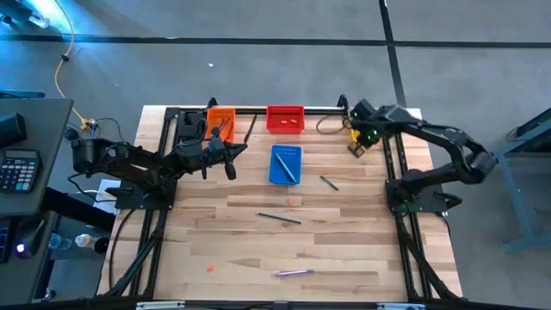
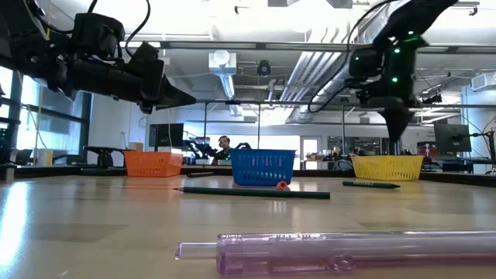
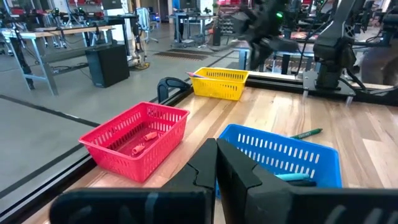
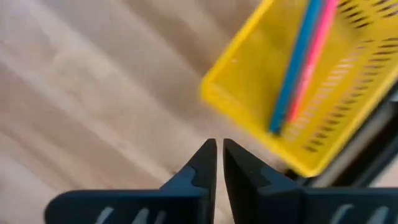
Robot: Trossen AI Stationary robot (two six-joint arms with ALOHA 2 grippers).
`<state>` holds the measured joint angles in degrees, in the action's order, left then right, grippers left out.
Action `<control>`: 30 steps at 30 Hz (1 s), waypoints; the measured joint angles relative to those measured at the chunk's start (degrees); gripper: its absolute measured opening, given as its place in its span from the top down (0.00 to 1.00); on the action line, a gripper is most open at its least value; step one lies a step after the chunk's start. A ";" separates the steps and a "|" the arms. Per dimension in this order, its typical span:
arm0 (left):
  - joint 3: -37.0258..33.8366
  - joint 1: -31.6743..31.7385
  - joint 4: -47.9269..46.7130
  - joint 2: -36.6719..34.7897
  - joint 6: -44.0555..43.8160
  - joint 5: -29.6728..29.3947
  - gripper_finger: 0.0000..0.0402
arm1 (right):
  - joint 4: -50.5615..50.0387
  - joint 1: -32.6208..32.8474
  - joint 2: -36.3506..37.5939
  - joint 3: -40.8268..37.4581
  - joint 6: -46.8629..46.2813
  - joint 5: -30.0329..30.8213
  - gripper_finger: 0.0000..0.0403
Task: Sort crayons/erasers/pens/pencils in bins
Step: Adjust the yellow bin
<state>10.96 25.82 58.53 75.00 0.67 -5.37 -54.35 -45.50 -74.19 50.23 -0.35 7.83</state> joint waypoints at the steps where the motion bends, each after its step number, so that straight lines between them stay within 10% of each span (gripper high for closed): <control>1: 0.00 0.00 0.02 0.00 0.00 0.01 1.00 | 0.96 0.96 1.03 -1.64 -1.03 -0.07 0.95; 30: 0.00 0.02 -0.01 -0.02 -0.42 -0.10 1.00 | 25.65 6.10 1.47 -10.40 -3.73 1.00 1.00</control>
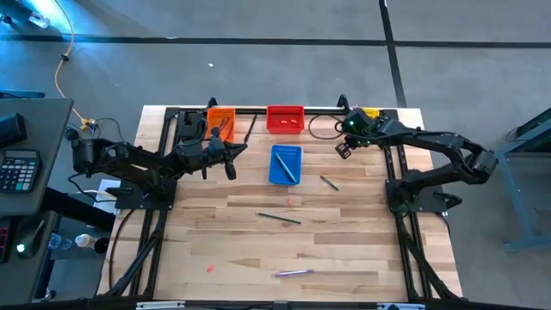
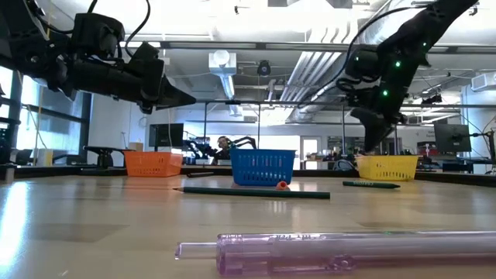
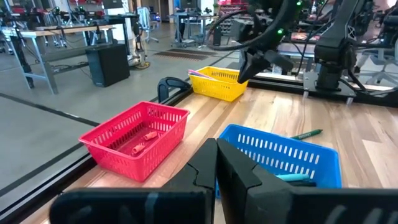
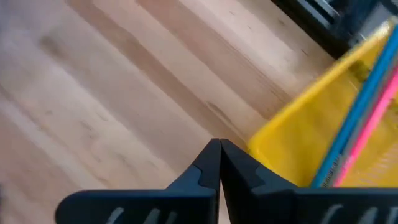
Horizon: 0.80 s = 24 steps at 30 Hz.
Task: Sort crayons/erasers/pens/pencils in bins
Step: Adjust the yellow bin
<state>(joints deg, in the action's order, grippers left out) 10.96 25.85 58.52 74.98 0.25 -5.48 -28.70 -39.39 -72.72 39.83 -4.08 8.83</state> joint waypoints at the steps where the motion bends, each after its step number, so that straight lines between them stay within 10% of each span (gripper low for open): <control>1: 0.00 -0.01 0.02 0.00 0.00 -0.01 1.00 | 0.35 1.01 0.40 0.00 0.02 0.35 1.00; 8: 0.00 0.00 0.01 0.00 0.28 -0.11 1.00 | 1.66 2.30 2.66 0.04 -10.35 11.09 1.00; 24: 0.00 0.00 0.02 0.02 -0.02 -0.09 1.00 | 7.43 -5.31 -8.10 0.05 -16.71 9.65 1.00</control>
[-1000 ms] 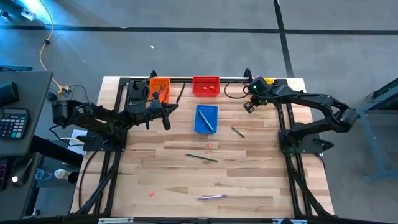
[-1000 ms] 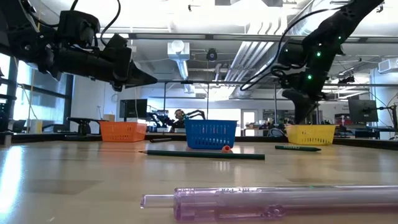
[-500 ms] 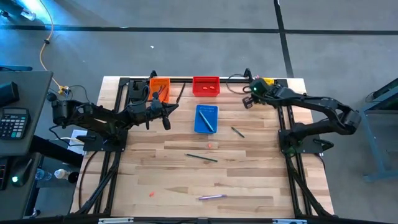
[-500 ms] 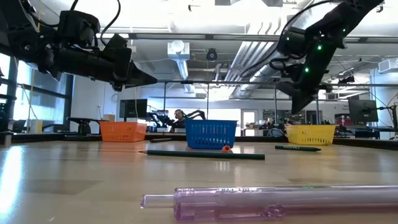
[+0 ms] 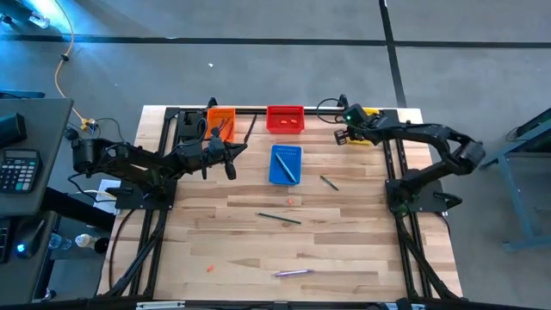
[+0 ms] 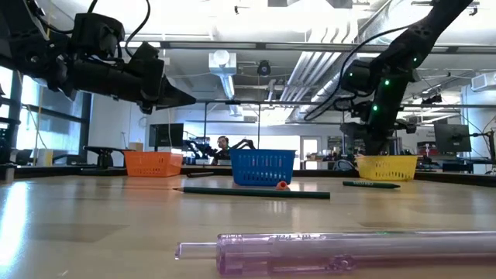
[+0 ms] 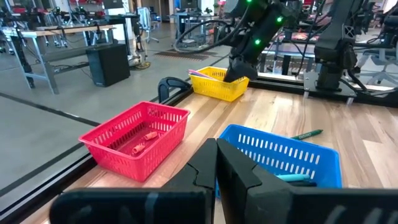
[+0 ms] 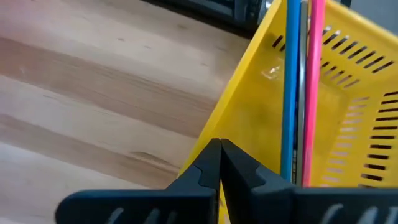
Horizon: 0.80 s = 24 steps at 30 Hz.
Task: Sort crayons/erasers/pens/pencils in bins
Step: Adjust the yellow bin
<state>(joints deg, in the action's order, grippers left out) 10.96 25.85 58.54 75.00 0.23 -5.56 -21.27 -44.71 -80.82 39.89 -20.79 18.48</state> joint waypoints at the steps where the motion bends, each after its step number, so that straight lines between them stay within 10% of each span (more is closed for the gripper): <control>1: 0.00 0.00 0.00 -0.02 0.00 0.00 1.00 | 0.00 -0.18 -0.38 0.01 -0.02 -0.01 1.00; 24: 0.00 0.00 -0.02 -0.02 0.02 0.02 1.00 | -1.85 6.55 -0.31 0.05 1.82 -5.79 1.00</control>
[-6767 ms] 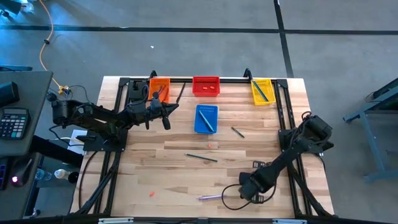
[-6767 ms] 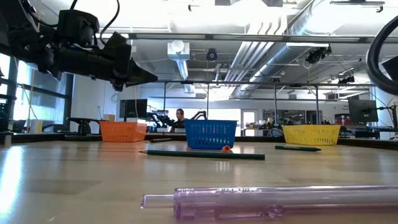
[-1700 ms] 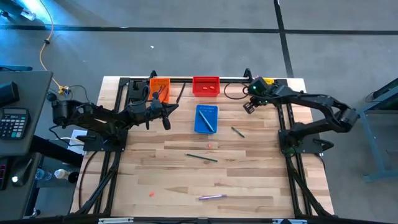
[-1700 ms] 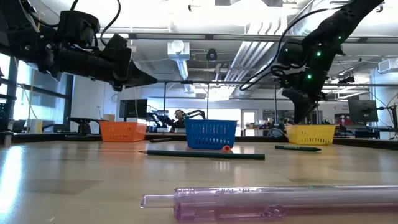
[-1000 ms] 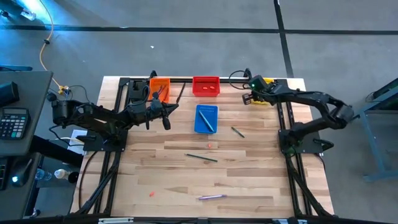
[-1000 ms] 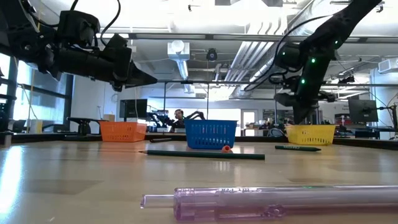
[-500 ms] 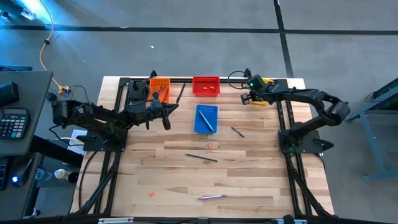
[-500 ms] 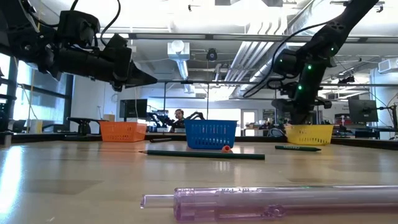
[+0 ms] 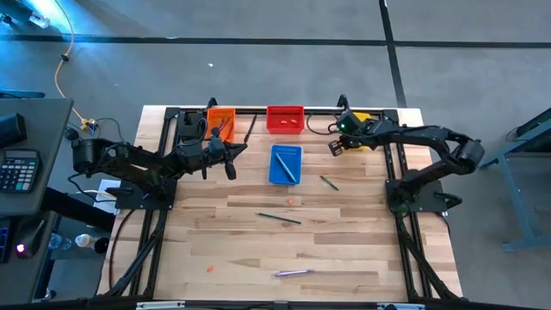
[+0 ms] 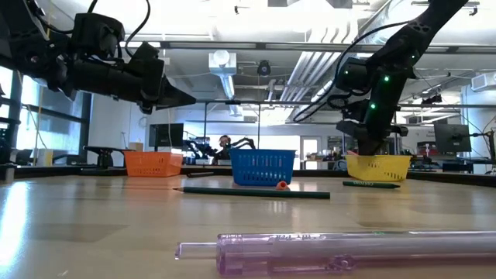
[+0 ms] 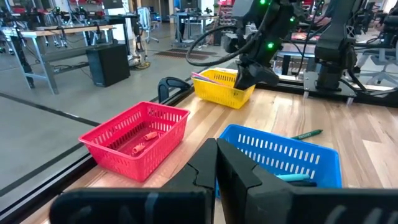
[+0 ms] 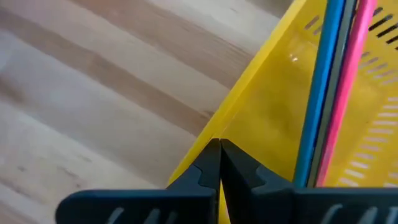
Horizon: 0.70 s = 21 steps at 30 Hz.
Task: Sort crayons/erasers/pens/pencils in bins
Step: Adjust the yellow bin, then put the dark green crayon into the orange bin
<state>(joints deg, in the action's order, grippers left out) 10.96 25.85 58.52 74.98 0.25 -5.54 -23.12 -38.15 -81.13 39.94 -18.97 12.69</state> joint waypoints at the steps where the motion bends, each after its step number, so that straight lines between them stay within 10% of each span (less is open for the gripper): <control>1: 0.00 0.00 0.00 0.02 0.00 0.00 1.00 | -0.11 0.21 0.19 0.00 0.62 -0.12 1.00; 12: 0.00 0.00 -0.02 0.00 0.00 0.02 1.00 | -1.05 1.42 7.95 2.22 7.27 0.44 1.00; 21: 0.00 -0.02 -0.22 0.01 0.53 0.56 1.00 | 30.61 10.53 14.82 -13.52 11.24 -6.49 1.00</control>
<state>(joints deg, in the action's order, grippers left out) 10.96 25.82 58.30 74.99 0.78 -4.98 7.49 -27.63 -66.31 26.42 -7.73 6.20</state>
